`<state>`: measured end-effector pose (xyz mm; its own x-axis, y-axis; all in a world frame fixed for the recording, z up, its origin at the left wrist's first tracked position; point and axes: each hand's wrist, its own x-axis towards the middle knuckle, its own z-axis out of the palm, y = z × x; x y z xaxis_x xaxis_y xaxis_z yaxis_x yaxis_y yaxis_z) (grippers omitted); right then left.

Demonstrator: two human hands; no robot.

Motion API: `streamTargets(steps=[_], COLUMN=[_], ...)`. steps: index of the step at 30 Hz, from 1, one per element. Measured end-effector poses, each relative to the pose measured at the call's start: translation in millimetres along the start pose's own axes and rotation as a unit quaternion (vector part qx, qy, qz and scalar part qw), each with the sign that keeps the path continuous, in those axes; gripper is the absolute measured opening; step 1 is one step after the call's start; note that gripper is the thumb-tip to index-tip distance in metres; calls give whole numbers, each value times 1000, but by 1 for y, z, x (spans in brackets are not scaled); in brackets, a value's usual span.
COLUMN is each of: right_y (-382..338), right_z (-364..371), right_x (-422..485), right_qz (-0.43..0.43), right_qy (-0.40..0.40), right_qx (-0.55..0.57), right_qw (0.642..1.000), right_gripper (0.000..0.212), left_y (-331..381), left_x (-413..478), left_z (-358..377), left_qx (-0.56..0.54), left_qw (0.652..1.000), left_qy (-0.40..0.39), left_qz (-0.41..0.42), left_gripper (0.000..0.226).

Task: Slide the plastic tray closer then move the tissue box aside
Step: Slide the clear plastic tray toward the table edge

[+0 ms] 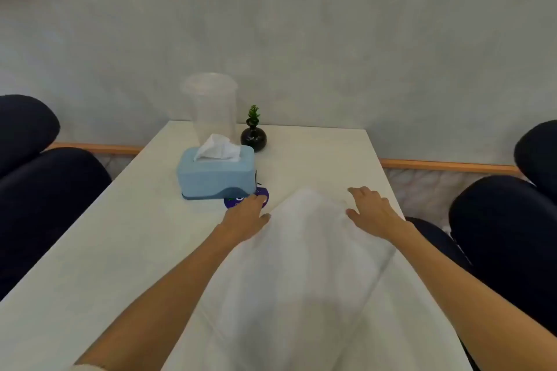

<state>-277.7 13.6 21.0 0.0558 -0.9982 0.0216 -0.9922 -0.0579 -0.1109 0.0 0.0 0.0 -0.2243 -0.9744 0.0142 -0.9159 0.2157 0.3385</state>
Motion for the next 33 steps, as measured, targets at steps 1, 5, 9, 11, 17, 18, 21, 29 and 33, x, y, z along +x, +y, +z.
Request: streamTargets(steps=[1, 5, 9, 11, 17, 18, 21, 29, 33], right_y=[0, 10, 19, 24, 45, 48, 58, 80, 88], right_z=[6, 36, 62, 75, 84, 81, 75, 83, 85], right_x=[-1, -1, -2, -4, -6, -4, -1, -19, -30], right_qz=[16, 42, 37, 40, 86, 93, 114, 174, 202], right_qy=[-16, -51, -46, -35, -7, -1, 4, -15, -16], right_qx=[2, 27, 29, 29, 56, 56, 49, 49, 61], right_qw=[1000, 997, 998, 998, 995, 994, 992, 983, 977], right_gripper=[52, 46, 36, 32, 27, 27, 27, 32, 37], left_y=[-2, -19, -22, -20, 2, 5, 6, -16, -9], left_x=[-4, -6, -6, -3, 20, 24, 20, -62, -74], left_z=[4, 34, 52, 57, 58, 55, 50, 71, 80], left_qx=[11, 19, -6, -2, -32, -33, -14, -62, -173], left_qw=[1000, 998, 997, 996, 995, 994, 994, 960, 942], left_qy=[-16, -24, 19, 31, 52, 57, 68, 66, 62], left_qz=[-22, -62, -79, -78, -84, -84, -85, -266, -280], left_gripper=[49, 39, 29, 29, 24, 24, 31, 63, 50])
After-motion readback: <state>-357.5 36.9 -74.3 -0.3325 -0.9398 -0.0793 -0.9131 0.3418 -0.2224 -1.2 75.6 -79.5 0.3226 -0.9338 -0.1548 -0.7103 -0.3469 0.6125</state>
